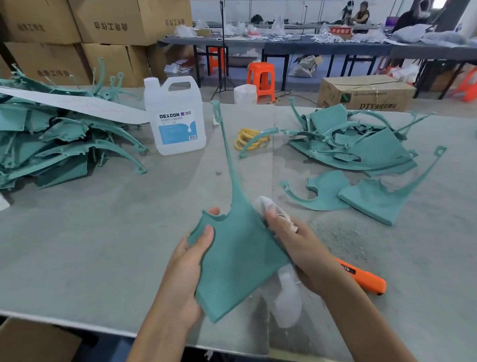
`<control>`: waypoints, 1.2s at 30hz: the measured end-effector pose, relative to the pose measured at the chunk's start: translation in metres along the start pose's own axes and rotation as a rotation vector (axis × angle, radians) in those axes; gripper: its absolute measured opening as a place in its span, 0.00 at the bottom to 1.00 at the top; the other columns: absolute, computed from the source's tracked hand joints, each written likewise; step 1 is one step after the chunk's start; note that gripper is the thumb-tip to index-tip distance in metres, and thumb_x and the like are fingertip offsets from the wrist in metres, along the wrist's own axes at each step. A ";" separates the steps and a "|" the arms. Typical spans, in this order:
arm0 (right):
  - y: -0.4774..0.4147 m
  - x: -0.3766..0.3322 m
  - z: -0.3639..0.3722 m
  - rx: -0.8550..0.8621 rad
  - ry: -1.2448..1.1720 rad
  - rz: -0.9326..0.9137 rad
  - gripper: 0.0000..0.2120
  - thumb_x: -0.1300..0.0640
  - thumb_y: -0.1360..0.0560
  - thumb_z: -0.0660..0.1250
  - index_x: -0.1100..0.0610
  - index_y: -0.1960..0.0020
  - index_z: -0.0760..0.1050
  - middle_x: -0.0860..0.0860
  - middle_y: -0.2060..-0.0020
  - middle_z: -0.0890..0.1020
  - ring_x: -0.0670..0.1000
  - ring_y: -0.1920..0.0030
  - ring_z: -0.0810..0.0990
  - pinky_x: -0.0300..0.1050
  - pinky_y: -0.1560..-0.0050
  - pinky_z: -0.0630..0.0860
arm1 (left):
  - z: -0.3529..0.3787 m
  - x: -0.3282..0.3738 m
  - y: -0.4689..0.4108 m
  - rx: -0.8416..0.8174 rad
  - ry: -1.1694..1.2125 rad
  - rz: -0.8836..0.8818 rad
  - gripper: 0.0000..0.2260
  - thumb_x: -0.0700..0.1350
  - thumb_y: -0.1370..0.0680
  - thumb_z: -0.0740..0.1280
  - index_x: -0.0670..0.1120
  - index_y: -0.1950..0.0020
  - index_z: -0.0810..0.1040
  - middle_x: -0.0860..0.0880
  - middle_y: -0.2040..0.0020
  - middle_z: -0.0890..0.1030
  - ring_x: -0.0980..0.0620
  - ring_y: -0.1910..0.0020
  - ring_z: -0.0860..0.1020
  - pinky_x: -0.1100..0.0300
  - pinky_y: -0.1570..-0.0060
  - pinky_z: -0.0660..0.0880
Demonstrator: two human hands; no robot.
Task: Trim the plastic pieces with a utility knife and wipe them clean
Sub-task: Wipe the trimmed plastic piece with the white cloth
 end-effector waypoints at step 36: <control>0.043 -0.001 0.088 0.000 0.626 -0.625 0.13 0.44 0.19 0.62 0.40 0.35 0.72 0.41 0.41 0.73 0.47 0.36 0.72 0.37 0.36 0.66 | 0.032 0.032 -0.001 -0.001 0.110 0.244 0.07 0.55 0.25 0.68 0.61 0.47 0.81 0.49 0.51 0.82 0.51 0.58 0.81 0.56 0.57 0.79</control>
Point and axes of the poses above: each hand's wrist, its own y-axis away from the middle knuckle, its own z-axis out of the palm, x = y × z, the point moved 8 cm from there along -y, towards the middle knuckle
